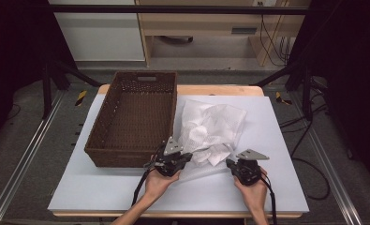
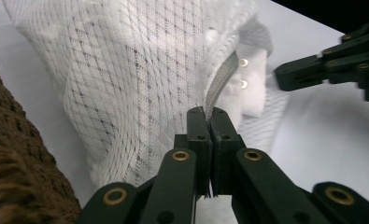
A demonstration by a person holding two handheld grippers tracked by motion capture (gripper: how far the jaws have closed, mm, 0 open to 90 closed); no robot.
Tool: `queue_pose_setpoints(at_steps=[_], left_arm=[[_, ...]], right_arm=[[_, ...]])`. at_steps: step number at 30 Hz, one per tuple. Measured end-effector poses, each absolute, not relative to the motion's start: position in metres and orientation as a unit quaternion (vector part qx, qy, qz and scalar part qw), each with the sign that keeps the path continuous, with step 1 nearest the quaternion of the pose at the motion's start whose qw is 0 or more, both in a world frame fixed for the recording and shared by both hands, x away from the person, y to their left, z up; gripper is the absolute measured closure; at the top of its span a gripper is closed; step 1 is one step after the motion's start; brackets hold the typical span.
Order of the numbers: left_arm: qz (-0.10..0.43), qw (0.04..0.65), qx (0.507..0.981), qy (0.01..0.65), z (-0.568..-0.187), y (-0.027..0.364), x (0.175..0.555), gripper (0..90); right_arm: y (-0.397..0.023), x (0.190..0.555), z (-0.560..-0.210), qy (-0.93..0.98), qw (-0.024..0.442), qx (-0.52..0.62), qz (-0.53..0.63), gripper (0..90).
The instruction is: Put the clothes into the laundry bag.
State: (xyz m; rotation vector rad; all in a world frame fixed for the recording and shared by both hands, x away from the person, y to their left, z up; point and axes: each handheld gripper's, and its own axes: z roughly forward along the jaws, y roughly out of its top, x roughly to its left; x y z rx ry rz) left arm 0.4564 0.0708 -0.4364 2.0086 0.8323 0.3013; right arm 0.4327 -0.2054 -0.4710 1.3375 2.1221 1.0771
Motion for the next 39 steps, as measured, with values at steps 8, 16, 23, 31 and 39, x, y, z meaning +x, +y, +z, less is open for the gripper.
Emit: queue_pose_setpoints(at_steps=[8, 16, 23, 31, 39], left_arm=[[0.116, 0.449, 0.824, 0.326, -0.441, 0.062, 0.452, 88.1], [0.114, 0.447, 0.826, 0.323, -0.443, 0.061, 0.452, 88.0], [0.115, 0.443, 0.828, 0.323, -0.445, 0.059, 0.452, 88.0], [0.112, 0.442, 0.828, 0.327, -0.447, 0.060, 0.454, 88.0], [0.113, 0.442, 0.827, 0.328, -0.446, 0.061, 0.454, 87.9]], right_arm=[[-0.215, 0.421, -0.471, 0.765, 0.222, 0.454, 0.398, 65.4], [-0.203, 0.453, -0.471, 0.751, 0.219, 0.463, 0.416, 30.9], [-0.203, 0.462, -0.483, 0.765, 0.222, 0.463, 0.389, 48.9], [-0.200, 0.456, -0.477, 0.778, 0.199, 0.445, 0.397, 44.3], [-0.196, 0.456, -0.478, 0.783, 0.236, 0.445, 0.365, 86.8]])
